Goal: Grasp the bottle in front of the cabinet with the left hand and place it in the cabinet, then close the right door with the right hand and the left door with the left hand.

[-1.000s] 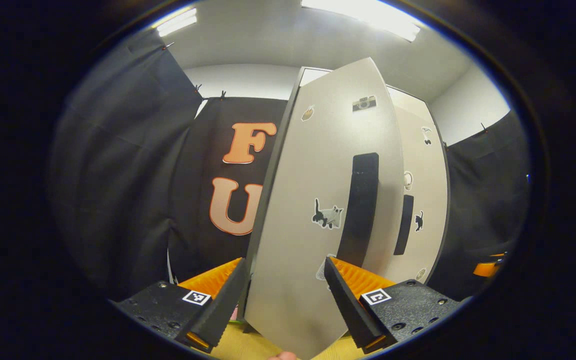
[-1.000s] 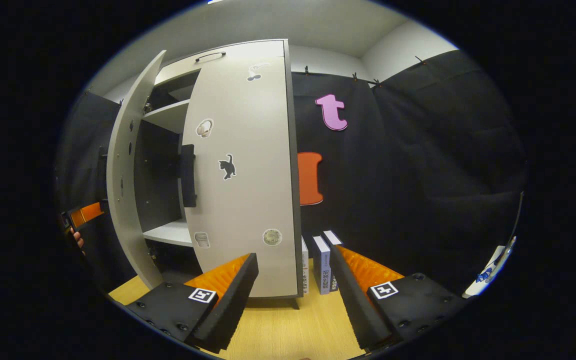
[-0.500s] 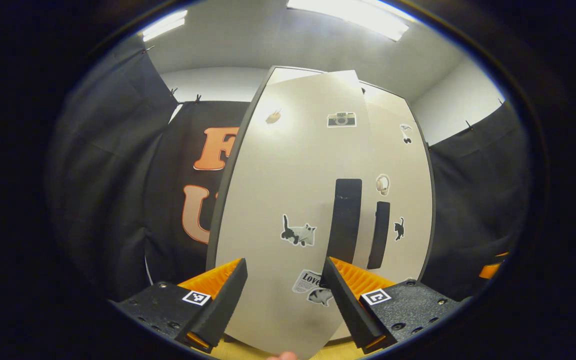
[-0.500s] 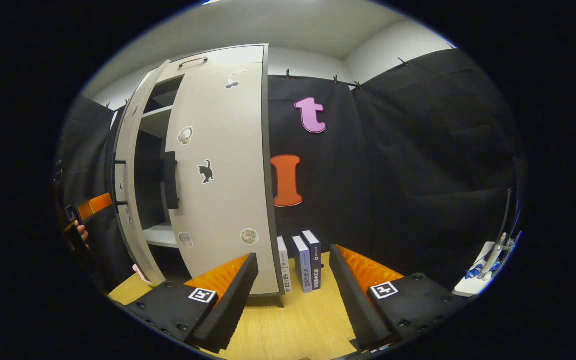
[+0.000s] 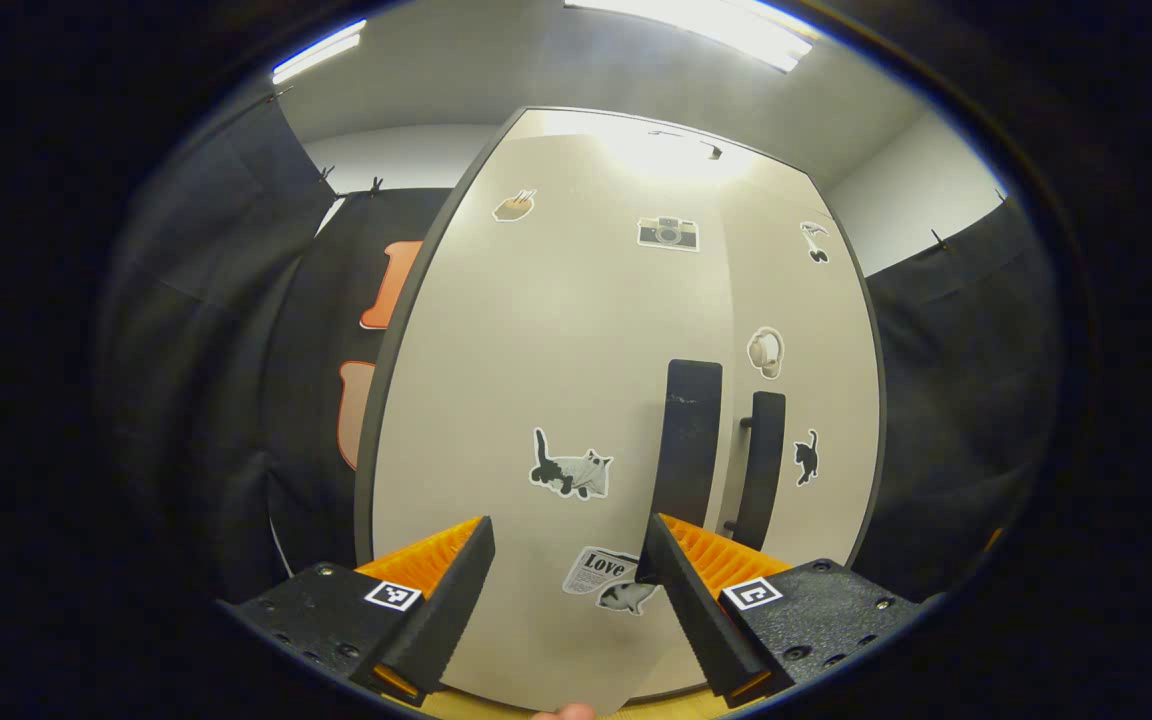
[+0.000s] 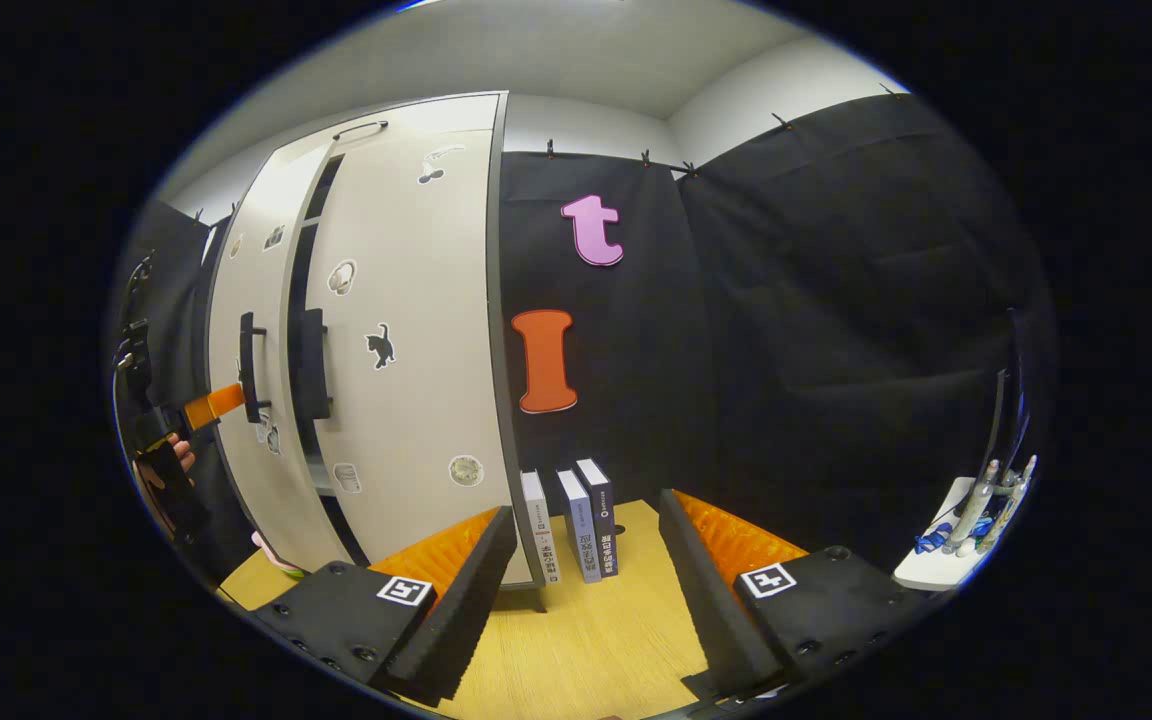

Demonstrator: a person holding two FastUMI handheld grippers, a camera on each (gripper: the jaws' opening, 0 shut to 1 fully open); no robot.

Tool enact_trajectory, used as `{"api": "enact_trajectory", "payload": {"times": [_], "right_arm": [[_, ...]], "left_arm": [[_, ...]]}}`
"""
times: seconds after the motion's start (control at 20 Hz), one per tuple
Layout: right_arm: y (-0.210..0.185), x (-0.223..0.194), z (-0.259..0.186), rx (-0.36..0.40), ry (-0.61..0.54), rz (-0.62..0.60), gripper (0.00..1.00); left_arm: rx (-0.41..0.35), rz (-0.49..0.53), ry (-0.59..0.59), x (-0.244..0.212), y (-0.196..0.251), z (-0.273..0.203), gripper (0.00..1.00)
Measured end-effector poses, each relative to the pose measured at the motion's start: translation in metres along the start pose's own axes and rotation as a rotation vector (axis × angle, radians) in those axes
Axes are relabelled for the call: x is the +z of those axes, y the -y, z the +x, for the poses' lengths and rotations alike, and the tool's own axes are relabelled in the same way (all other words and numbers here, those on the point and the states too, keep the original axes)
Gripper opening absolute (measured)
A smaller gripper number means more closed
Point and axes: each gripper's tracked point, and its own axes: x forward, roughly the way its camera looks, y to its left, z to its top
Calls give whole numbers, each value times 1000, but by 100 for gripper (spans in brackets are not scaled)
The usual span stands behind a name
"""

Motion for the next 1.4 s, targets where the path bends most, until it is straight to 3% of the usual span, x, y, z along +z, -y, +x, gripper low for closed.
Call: {"api": "enact_trajectory", "payload": {"times": [0.25,0.65,1.15,1.4], "right_arm": [[1,-3,0,2,-9,-18,96],[-18,-9,-6,71,-21,11,96],[-64,-11,3,210,-25,6,96],[-95,-10,6,291,-15,21,96]], "left_arm": [[-4,6,-2,-4,3,11,94],[6,-1,-3,-3,3,7,94],[66,-26,-2,14,-27,-74,94],[140,35,-28,2,-60,-115,94]]}}
